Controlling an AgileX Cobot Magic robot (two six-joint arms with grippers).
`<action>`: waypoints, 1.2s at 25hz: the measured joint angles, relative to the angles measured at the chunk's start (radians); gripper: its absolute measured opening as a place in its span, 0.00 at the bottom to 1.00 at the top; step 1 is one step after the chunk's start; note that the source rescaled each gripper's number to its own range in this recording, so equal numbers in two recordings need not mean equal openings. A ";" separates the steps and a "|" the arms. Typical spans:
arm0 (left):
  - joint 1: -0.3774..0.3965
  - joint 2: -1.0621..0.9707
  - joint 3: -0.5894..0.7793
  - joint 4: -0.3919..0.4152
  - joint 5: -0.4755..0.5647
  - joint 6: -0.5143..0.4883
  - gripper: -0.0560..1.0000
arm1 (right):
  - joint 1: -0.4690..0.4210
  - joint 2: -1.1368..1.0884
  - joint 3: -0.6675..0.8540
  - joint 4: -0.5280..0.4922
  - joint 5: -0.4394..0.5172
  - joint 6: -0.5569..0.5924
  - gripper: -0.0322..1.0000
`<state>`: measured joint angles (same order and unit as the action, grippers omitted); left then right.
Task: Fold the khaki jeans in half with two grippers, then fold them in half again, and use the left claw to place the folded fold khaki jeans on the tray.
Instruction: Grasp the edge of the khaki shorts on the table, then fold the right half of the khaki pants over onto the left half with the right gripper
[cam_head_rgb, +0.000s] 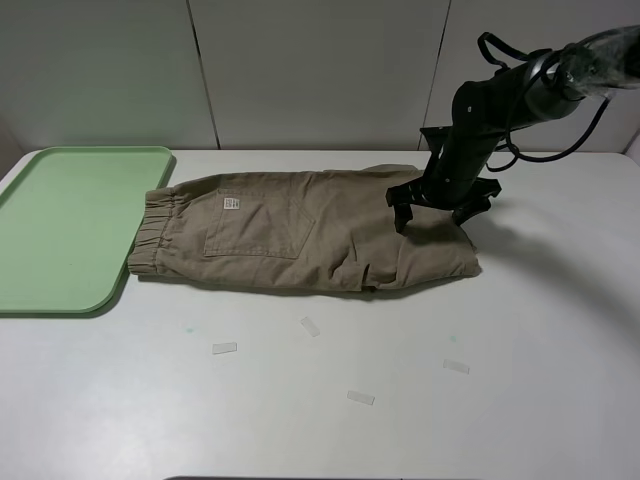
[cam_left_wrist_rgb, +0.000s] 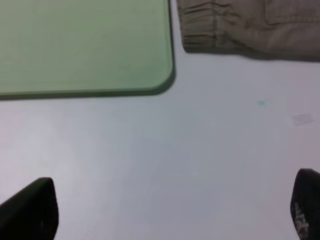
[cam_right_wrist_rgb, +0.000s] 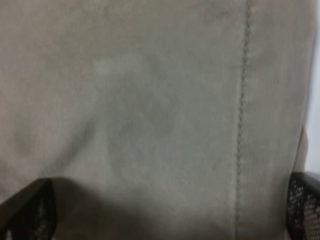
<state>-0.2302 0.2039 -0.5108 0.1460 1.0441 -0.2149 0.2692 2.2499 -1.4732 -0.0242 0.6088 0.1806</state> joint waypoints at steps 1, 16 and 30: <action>0.000 0.000 0.001 -0.008 0.001 0.015 0.92 | 0.001 0.002 -0.002 -0.001 0.001 0.000 1.00; 0.000 0.000 0.014 -0.064 0.014 0.073 0.90 | 0.003 0.014 -0.009 -0.005 0.002 0.000 0.97; 0.048 -0.202 0.014 -0.063 0.016 0.074 0.90 | 0.003 0.025 -0.015 0.024 -0.042 -0.001 0.07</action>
<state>-0.1818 0.0020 -0.4971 0.0829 1.0596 -0.1407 0.2719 2.2747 -1.4883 0.0000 0.5673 0.1798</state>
